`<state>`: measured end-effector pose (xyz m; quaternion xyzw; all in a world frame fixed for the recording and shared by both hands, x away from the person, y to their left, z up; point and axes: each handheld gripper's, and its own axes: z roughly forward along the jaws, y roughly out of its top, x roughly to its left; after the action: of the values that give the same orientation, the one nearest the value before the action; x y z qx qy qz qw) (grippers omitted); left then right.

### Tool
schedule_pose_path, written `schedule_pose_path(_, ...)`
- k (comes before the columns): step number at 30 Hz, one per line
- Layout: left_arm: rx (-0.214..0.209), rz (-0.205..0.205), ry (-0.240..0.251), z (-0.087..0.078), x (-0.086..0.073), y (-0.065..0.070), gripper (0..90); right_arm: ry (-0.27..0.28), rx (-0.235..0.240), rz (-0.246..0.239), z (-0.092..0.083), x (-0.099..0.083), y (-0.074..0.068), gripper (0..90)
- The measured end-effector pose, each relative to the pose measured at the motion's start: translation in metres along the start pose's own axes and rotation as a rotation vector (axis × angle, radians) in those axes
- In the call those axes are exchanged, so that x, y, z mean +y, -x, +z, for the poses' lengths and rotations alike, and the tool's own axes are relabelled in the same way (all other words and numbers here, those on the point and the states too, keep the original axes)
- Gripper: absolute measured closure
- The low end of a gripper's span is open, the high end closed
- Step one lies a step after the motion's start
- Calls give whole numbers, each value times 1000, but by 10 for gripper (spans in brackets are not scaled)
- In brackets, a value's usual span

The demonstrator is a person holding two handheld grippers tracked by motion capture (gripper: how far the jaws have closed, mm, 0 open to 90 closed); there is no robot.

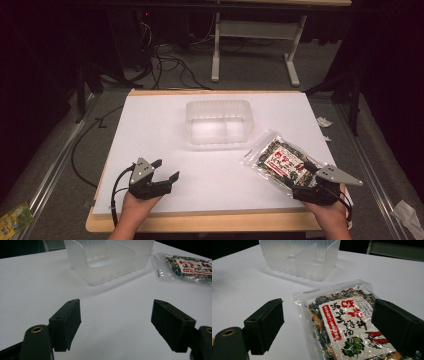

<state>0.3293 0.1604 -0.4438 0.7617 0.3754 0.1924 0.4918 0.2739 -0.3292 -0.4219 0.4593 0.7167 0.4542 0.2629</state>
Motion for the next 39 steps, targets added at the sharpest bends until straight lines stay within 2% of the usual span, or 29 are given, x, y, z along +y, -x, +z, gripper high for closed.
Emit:
schedule_pose_path(7, -16, 1, -6, -2, 0, 1, 243, -19, -6, -2, 3, -2, -2, 130)
schedule_pose_path(10, -30, -3, -14, -2, -1, 1, 249, -13, -15, 6, 0, -3, 3, 154)
schedule_pose_path(12, -37, 6, -14, -2, -1, 2, 257, -20, -34, 18, -2, -5, 12, 169)
schedule_pose_path(18, -37, 3, -27, 4, -1, 1, 270, -44, -100, 97, -5, -16, 56, 238)
schedule_pose_path(22, -31, 6, -24, 5, -1, 1, 288, -49, -142, 166, -12, -24, 83, 285)
schedule_pose_path(28, -25, 4, -25, 3, -2, 1, 290, -47, -191, 222, -24, -32, 102, 321)
schedule_pose_path(35, -28, 8, -27, 2, -2, 1, 290, -58, -251, 270, -37, -42, 121, 445)
schedule_pose_path(39, -28, 10, -30, 4, -2, 0, 291, -75, -257, 300, -36, -48, 131, 488)
